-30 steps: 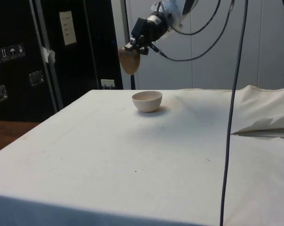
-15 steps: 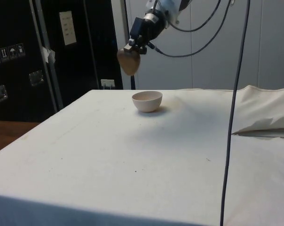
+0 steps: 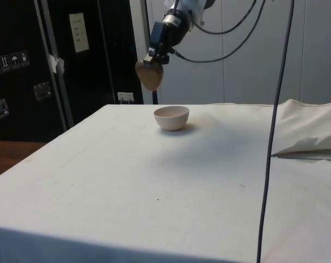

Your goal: Pour the coffee beans from the cup into the bowl.

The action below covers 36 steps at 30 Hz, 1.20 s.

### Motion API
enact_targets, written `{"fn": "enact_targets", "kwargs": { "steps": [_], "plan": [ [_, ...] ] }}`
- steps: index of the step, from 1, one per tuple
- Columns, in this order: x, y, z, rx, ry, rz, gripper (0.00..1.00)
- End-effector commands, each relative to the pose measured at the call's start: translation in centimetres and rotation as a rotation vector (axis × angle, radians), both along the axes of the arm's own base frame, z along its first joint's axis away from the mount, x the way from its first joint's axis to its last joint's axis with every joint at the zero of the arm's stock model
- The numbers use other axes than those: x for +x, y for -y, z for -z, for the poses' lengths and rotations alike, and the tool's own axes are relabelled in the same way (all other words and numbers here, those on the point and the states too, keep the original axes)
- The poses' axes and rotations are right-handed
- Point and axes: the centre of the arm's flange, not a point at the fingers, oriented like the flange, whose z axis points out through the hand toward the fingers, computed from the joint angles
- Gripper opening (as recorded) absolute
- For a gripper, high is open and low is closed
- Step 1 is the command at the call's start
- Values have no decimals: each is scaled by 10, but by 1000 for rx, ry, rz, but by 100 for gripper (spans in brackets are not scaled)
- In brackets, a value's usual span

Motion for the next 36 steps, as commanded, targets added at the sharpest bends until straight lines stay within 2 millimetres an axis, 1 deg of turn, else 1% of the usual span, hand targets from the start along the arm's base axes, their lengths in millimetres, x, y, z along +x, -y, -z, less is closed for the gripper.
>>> {"fn": "enact_targets", "kwargs": {
  "steps": [1, 4, 7, 15, 16, 20, 23, 24, 30, 33, 34, 36],
  "plan": [
    [0, -2, -2, -24, -10, 7, 0],
    [2, -8, -2, -42, -23, -6, 0],
    [3, -9, -1, -33, -22, -21, 0],
    [8, -24, -5, -92, -61, -38, 0],
    [8, -22, -4, -72, -50, -44, 0],
    [13, -31, -7, -114, -77, -48, 0],
    [17, -34, -8, -128, -88, -53, 0],
    [15, -33, -6, -108, -78, -59, 0],
    [25, -41, -11, -153, -115, -64, 0],
    [28, -43, -13, -162, -126, -69, 0],
    [26, -42, -13, -151, -116, -70, 0],
    [32, -44, -15, -171, -136, -73, 0]
  ]
}}
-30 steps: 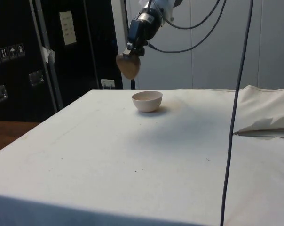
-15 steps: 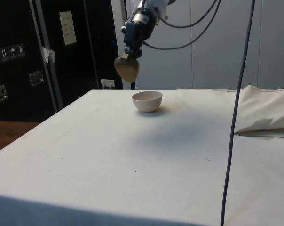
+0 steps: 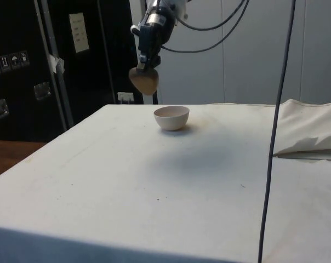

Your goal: Pour the coffee beans from the cup into the bowl.

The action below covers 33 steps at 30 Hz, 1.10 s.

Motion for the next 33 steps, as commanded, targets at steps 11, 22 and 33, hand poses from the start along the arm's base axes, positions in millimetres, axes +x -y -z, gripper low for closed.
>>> {"fn": "enact_targets", "kwargs": {
  "steps": [11, 22, 33],
  "plan": [
    [17, -12, -6, -48, -42, -13, 0],
    [24, -34, -7, -92, -65, -34, 0],
    [19, -44, 0, -153, -89, -80, 0]
  ]
}}
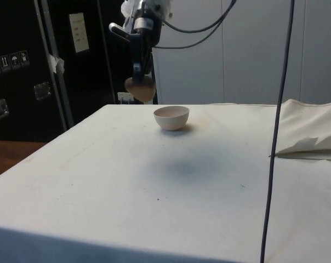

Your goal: Pour the coffee beans from the cup into the bowl.

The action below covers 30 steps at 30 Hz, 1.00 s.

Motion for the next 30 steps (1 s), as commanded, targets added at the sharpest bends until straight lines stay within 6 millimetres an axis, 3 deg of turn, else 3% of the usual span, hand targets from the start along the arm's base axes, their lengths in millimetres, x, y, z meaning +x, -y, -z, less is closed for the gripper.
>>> {"fn": "enact_targets", "kwargs": {
  "steps": [1, 15, 30],
  "plan": [
    [-1, 0, 0, -4, -2, -5, 0],
    [-17, -2, 20, -69, -11, -84, 0],
    [-14, -10, 25, -158, 13, -134, 0]
  ]
}}
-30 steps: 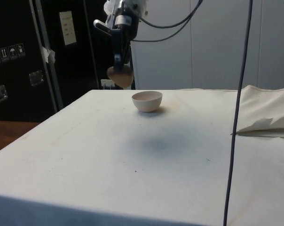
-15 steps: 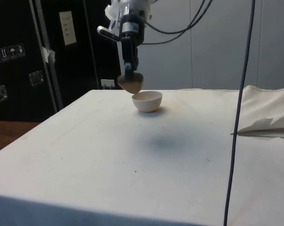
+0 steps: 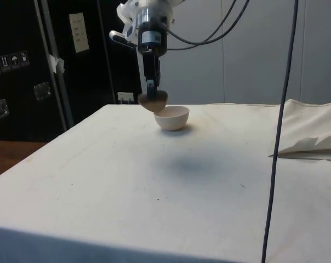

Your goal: Pour the coffee beans from the cup into the bowl.

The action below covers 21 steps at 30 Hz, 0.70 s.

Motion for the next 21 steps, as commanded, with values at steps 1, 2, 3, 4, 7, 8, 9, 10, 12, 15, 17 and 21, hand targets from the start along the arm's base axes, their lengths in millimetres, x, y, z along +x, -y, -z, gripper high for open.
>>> {"fn": "enact_targets", "kwargs": {
  "steps": [1, 2, 3, 4, 7, 8, 9, 10, 12, 15, 17, 21],
  "plan": [
    [0, -1, 1, -22, 8, 1, 0],
    [0, -1, 1, -28, 10, 1, 0],
    [1, -1, 1, -11, 5, -3, 0],
    [1, -1, 2, -34, 13, 3, 0],
    [2, -1, 5, -57, 22, 11, 0],
    [2, -2, 6, -62, 24, 12, 0],
    [2, -2, 7, -69, 26, 14, 0],
    [2, -1, 8, -74, 28, 16, 0],
    [2, -1, 8, -59, 25, 10, 0],
    [3, -1, 12, -102, 36, 28, 0],
    [4, -1, 15, -113, 41, 33, 0],
    [4, -1, 17, -109, 44, 34, 0]
  ]
}}
